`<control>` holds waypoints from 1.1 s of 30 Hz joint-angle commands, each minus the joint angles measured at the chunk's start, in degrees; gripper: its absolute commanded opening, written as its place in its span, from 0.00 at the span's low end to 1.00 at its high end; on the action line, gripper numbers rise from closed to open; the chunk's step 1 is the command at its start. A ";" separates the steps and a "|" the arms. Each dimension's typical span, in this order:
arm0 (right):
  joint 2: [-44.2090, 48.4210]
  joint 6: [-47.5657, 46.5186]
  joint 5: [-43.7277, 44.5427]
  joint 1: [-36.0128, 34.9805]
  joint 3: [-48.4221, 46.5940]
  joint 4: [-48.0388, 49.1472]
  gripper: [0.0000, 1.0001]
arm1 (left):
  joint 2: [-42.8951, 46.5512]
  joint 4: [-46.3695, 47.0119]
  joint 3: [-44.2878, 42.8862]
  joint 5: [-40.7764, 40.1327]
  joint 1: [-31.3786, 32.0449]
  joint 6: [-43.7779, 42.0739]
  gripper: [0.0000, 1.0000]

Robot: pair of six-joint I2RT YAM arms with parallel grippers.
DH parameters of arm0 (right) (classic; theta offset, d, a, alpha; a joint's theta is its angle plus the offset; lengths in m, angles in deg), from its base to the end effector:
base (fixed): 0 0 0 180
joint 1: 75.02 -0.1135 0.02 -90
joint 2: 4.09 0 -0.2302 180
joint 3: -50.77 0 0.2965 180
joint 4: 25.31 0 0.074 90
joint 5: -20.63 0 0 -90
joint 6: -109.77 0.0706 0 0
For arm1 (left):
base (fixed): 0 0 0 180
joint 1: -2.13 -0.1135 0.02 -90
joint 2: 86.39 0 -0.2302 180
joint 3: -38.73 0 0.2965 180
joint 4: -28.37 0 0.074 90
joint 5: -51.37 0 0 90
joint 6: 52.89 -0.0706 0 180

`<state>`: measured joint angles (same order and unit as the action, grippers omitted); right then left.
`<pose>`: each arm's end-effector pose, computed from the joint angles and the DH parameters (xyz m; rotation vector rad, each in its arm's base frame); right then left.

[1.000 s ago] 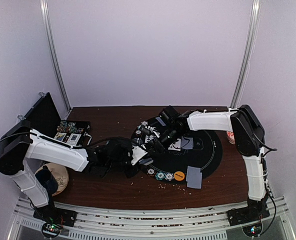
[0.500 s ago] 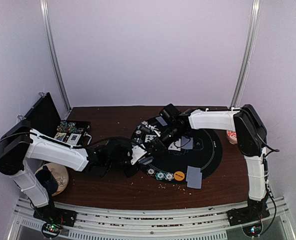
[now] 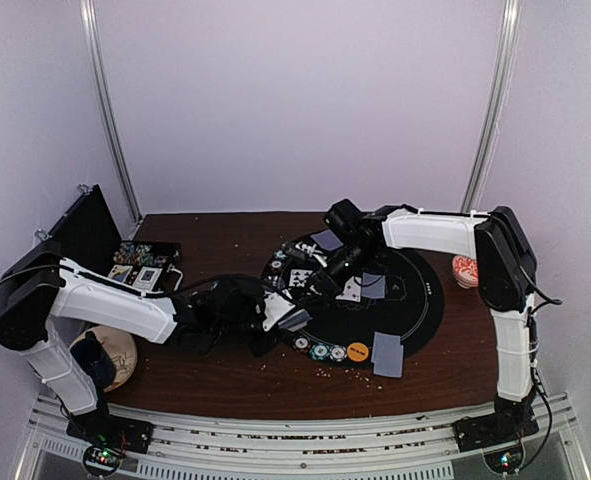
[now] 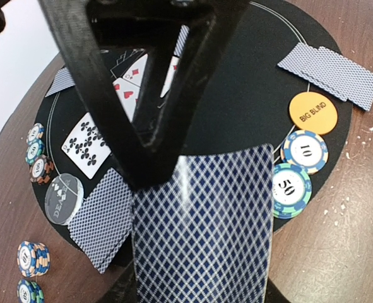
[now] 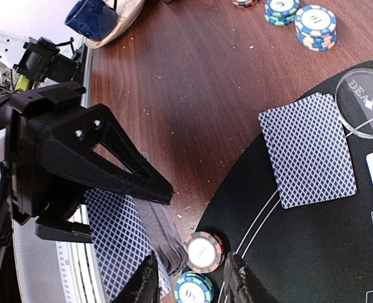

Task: Distribute texas hold em gaming equipment
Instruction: Pick up the poker card from the face-down deck piles.

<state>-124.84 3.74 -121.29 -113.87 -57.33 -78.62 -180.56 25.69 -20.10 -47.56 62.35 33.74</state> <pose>0.3350 0.3412 0.1391 -1.4380 2.1844 1.3510 0.2041 -0.3347 0.0830 1.1121 1.9564 -0.3674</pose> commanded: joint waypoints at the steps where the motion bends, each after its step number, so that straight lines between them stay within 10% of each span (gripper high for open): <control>1: 0.45 -1.82 -2.96 0.27 -2.41 -2.89 0.36 | 1.19 2.96 -1.05 0.72 0.33 -0.47 0.23; 17: -2.29 -6.56 -2.66 -1.36 -4.06 -8.64 0.34 | 1.14 2.96 -1.10 0.58 0.33 -0.44 0.23; 25: -2.83 -6.47 -2.64 -1.75 -4.61 -8.66 0.00 | 1.01 2.90 -1.11 0.54 0.33 -0.48 0.23; 33: -2.29 -8.15 -1.36 -0.16 -5.78 -11.68 0.00 | 0.71 2.78 -1.26 0.51 0.33 -0.35 0.24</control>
<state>-126.80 -3.04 -123.37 -114.95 -61.31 -88.06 -180.56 25.60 -20.10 -47.36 62.46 33.74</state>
